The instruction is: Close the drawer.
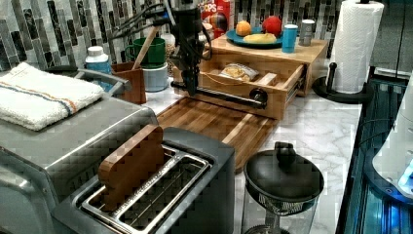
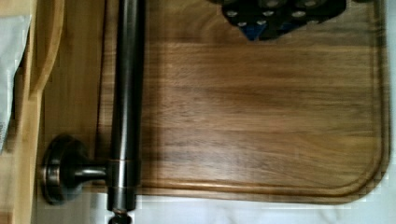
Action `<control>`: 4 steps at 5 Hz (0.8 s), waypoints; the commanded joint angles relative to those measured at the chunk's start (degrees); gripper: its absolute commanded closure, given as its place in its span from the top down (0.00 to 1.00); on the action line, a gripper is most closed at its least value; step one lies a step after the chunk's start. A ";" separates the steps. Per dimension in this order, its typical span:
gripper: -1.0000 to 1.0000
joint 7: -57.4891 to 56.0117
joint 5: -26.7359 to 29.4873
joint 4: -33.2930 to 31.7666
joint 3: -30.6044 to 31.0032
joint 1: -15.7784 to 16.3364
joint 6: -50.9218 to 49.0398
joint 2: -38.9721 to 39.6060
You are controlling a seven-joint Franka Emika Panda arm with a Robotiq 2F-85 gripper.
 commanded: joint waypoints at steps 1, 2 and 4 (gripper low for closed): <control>0.00 -4.00 0.33 -1.96 -1.69 -3.37 4.37 3.04; 0.00 -6.25 -0.51 -3.17 -2.50 -4.20 7.52 3.14; 0.00 -12.13 -1.95 -3.21 -4.17 -7.41 5.39 0.97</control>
